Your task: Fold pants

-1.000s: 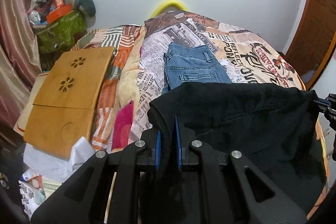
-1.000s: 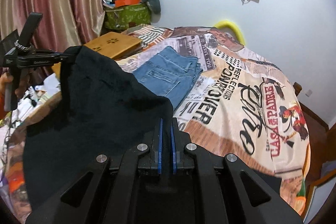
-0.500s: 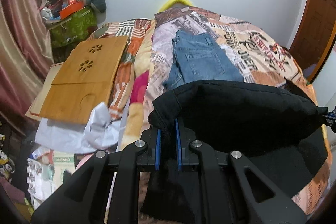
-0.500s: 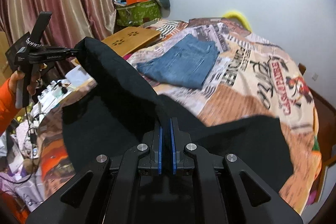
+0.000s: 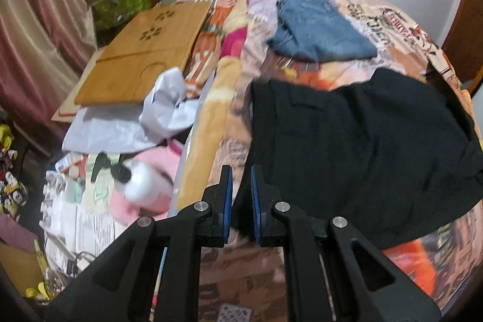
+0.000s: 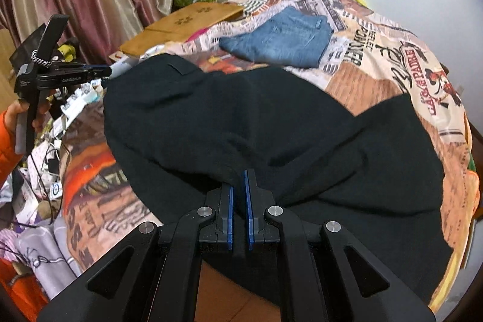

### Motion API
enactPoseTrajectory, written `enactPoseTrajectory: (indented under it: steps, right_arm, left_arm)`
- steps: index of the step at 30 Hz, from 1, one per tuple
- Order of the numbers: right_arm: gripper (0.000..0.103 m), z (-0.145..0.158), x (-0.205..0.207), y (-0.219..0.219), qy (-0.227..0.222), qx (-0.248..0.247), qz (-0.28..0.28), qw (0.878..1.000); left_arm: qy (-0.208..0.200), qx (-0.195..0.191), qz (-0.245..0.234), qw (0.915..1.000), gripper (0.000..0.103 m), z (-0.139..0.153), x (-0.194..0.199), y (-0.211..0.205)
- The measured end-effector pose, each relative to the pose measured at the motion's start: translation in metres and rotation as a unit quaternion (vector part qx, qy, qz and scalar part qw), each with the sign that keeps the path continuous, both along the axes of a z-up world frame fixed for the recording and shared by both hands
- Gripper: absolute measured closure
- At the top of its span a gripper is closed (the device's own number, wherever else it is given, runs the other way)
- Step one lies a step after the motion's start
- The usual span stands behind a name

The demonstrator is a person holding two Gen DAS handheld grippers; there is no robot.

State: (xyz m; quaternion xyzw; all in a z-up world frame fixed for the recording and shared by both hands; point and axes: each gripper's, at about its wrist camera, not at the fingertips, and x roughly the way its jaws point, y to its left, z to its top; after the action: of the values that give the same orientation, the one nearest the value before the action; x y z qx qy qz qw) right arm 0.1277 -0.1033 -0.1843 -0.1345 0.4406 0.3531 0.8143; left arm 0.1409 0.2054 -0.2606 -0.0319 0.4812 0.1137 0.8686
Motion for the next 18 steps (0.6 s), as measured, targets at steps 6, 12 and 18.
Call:
enactPoseTrajectory:
  steps: [6,12,18]
  right_arm:
    - [0.092,0.004,-0.001,-0.005,0.022,0.005,-0.014,1.000]
    - [0.063,0.020,-0.003,-0.020,0.021,-0.001,-0.023,1.000]
    - [0.059,0.044,0.012,-0.054,-0.006,-0.013,-0.059,0.998]
  left_arm:
    - [-0.017,0.000,-0.002,0.9999,0.092,0.016,-0.001,-0.005]
    - [-0.025,-0.015,-0.030,0.9991,0.084,0.034,0.018,-0.029]
    - [-0.052,-0.007,-0.084,0.9951,0.046,0.056,0.046,-0.076]
